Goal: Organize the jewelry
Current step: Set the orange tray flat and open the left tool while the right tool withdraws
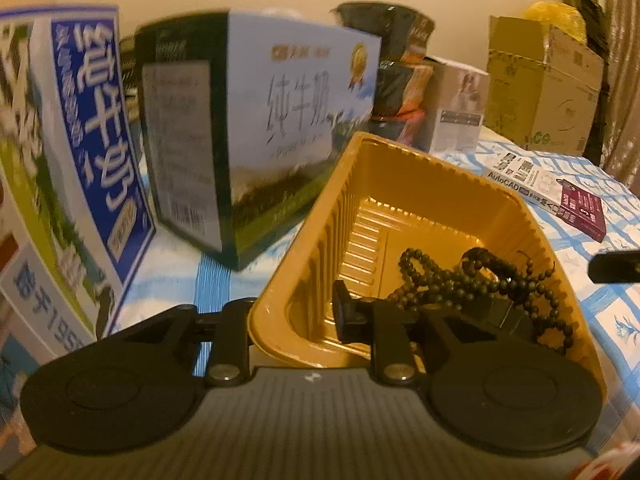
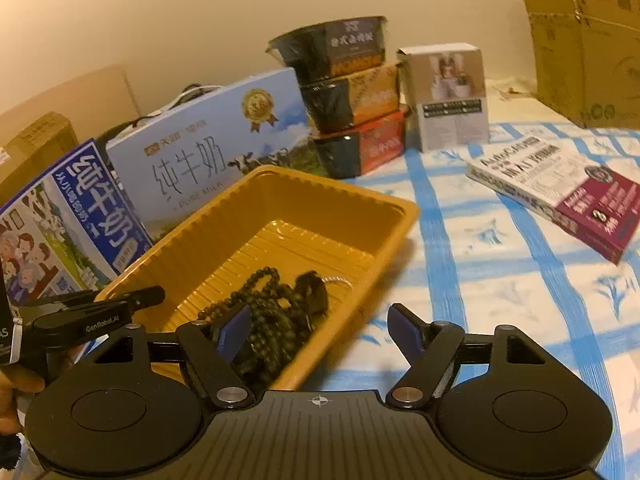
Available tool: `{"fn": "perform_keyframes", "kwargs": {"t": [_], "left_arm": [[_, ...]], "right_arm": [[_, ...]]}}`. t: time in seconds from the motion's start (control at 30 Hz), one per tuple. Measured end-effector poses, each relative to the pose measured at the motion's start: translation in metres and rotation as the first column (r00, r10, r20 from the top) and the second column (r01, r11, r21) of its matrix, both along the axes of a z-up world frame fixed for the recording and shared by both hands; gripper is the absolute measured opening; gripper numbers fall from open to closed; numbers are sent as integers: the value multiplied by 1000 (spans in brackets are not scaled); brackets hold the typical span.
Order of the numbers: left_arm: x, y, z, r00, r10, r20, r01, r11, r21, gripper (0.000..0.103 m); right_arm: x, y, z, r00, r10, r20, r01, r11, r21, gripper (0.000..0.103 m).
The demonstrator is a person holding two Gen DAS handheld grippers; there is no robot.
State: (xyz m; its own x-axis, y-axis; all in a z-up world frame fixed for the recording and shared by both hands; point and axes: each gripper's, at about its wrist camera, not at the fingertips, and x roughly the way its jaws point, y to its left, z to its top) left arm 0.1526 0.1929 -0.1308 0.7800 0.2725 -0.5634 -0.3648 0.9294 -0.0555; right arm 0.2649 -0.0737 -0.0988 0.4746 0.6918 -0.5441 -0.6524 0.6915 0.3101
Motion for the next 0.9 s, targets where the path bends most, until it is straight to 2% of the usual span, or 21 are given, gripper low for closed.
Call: {"fn": "perform_keyframes", "kwargs": {"t": [0.1,0.13,0.47,0.8,0.9], "left_arm": [[-1,5,-5,1000,13,-18,-14,999,-46,30],[-1,5,-6,1000,15,-22,-16,998,-54,35],[-13,6,-2,999,27,-25,-29,994,-102,56],[-41,-6,24,999,33,20,-31,995,-100,67],[-52,-19,36,1000,18,5,-18,999,-49,70]], "right_arm": [[-3,-3,-3,1000,-15,-10,15,1000,-6,76],[-3,-3,-4,1000,-18,-12,18,1000,-8,76],[-8,-4,-13,998,-48,-35,47,999,-21,77],[-25,-16,-15,990,-122,-66,120,992,-45,78],[-35,-24,-11,986,-154,-58,149,986,-71,78]]}}
